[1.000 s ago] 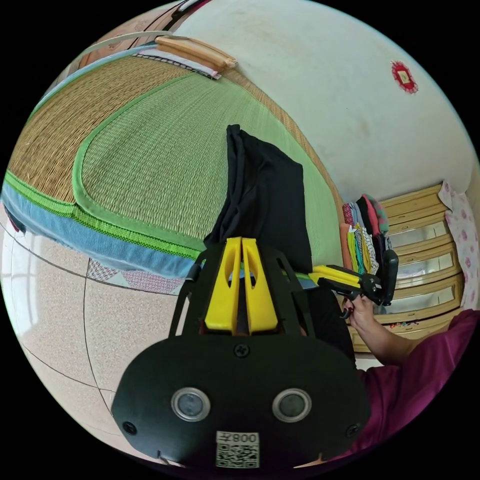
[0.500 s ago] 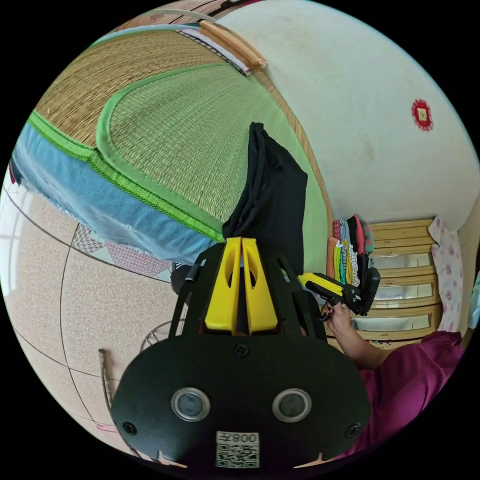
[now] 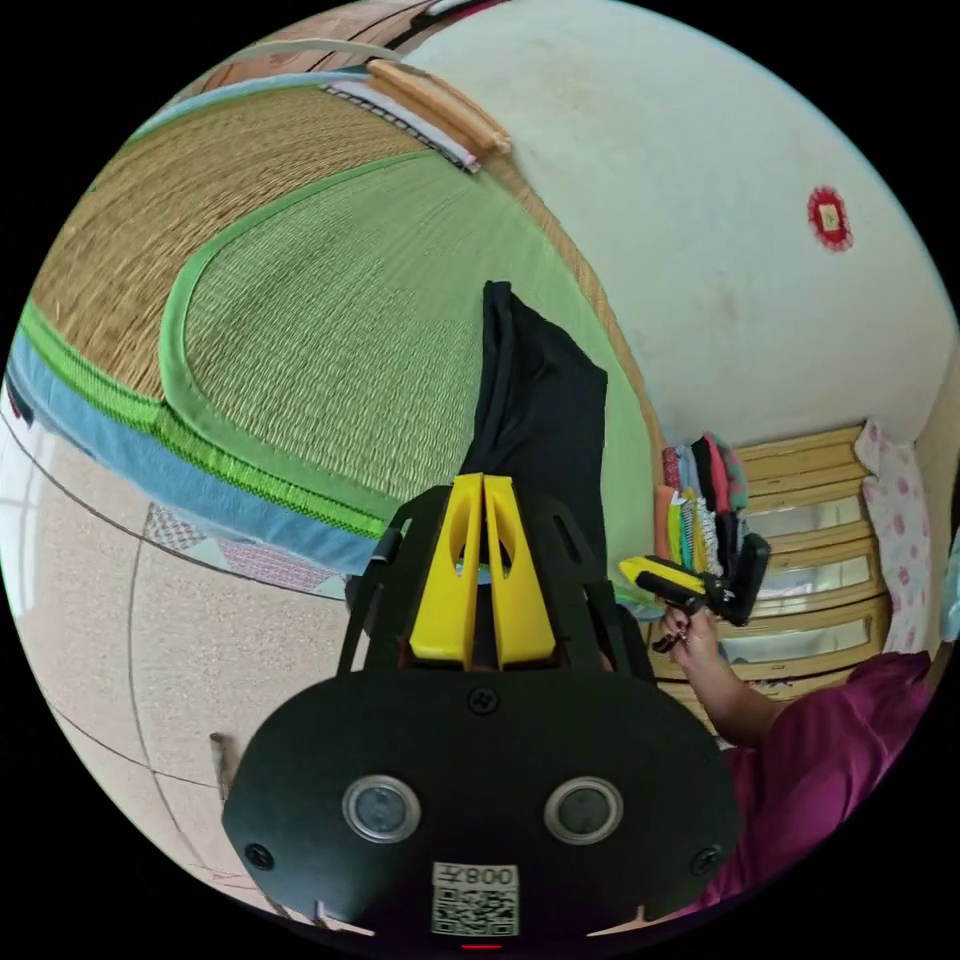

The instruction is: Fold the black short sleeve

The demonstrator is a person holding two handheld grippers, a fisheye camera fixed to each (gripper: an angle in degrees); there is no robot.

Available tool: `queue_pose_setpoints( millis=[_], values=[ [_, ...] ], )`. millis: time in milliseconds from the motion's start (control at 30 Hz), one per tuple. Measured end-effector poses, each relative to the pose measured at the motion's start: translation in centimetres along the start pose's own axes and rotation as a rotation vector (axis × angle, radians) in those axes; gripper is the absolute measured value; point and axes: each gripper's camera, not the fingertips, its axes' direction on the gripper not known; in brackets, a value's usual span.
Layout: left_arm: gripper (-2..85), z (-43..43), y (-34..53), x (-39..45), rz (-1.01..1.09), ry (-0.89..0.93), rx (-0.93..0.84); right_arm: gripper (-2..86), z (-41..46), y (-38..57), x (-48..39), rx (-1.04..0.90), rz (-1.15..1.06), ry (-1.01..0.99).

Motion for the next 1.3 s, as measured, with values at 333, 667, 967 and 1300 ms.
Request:
queue_pose_setpoints(
  millis=[333,667,967,1300],
  values=[
    [0.0,-0.6,0.6,1.9,0.037,0.046,0.023,0.1,-1.1,-0.9,7.0,0.145,0.132,-0.136],
    [-0.1,1.8,1.0,1.2,-0.022,0.092,-0.007,0.0,2.9,-10.1,16.9,0.169,0.319,-0.176],
    [0.2,2.1,1.1,3.1,-0.006,0.107,-0.013,0.0,3.8,-4.6,17.3,0.222,0.322,-0.297],
    [3.0,9.3,2.8,10.0,0.106,0.269,-0.256,0.1,10.2,8.1,10.3,-0.017,0.249,-0.448]
  ],
)
